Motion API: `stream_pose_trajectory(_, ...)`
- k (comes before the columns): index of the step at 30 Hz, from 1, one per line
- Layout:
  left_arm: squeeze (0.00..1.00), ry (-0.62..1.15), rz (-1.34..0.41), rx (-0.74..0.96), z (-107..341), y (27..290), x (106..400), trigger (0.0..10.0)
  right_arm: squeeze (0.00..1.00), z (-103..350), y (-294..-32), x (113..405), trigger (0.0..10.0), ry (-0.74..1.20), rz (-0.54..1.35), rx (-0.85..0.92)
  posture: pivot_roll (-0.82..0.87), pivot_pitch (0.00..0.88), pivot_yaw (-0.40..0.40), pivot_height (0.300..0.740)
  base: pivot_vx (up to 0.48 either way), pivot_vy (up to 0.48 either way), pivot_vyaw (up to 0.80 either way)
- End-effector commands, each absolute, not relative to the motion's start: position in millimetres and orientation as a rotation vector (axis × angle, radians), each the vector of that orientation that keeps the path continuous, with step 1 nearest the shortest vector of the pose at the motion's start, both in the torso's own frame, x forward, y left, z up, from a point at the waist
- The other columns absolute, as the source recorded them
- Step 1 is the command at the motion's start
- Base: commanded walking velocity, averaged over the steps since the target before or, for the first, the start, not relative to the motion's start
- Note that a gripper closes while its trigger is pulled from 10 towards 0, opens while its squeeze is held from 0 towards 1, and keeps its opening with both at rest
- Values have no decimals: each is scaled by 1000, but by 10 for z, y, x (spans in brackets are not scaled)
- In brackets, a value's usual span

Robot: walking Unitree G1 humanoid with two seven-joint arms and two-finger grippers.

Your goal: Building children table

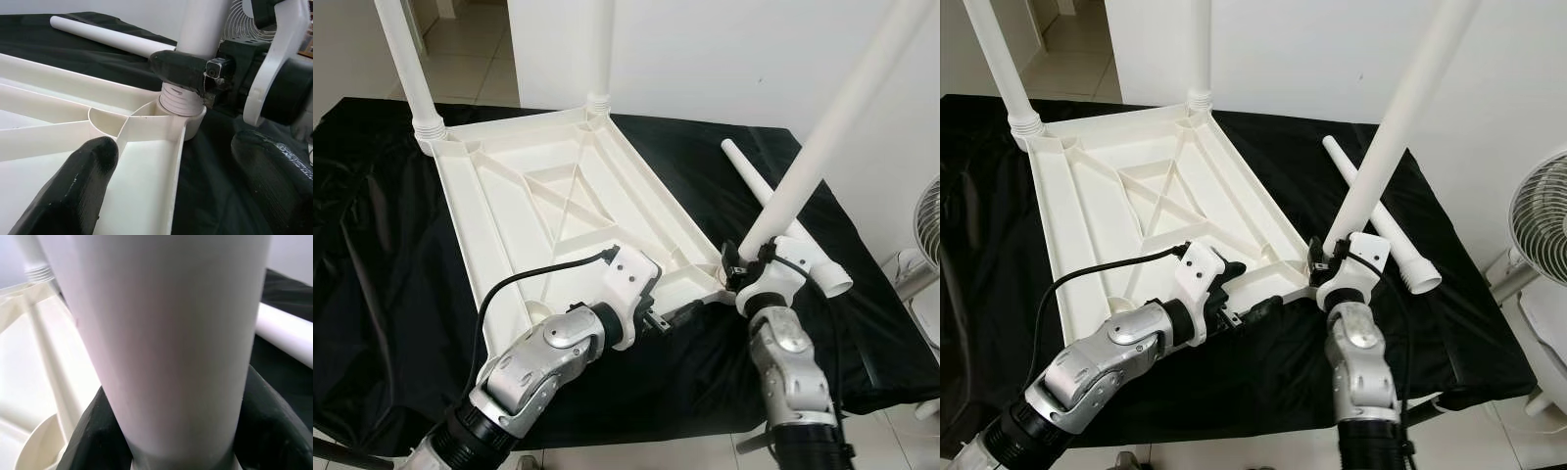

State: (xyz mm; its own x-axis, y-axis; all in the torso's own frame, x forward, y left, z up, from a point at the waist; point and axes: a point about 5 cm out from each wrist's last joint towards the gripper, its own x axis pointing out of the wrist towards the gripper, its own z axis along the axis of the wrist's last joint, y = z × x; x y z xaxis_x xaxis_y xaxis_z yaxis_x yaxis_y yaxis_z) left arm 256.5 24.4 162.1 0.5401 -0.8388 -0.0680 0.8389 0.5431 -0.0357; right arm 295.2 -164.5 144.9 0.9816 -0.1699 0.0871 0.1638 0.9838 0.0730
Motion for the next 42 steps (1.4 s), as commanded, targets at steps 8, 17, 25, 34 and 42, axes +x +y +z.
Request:
stream_pose_trajectory(8,0,83,-1154,-10,1615,172,2471,10000,0,1283,-1523,2882,10000,-4,-215,87,34,66,-75,740,0,0,0)
stream_pose_trajectory(17,0,81,-1145,-5,1615,188,2483,10000,1000,1310,-1516,2894,10000,-16,-186,127,41,61,-78,740,0,0,0)
stream_pose_trajectory(25,0,84,-1144,-5,1611,191,2479,10000,1000,1385,-1636,2911,10000,-46,-91,135,41,62,-79,740,0,0,0)
stream_pose_trajectory(34,0,83,-1149,-1,1617,187,2491,10000,0,1423,-1899,2987,10000,-29,200,56,30,66,-67,740,0,0,0)
stream_pose_trajectory(42,0,84,-1149,0,1625,196,2498,10000,0,1418,-2036,3032,10000,-4,379,-19,28,78,-58,740,0,0,0)
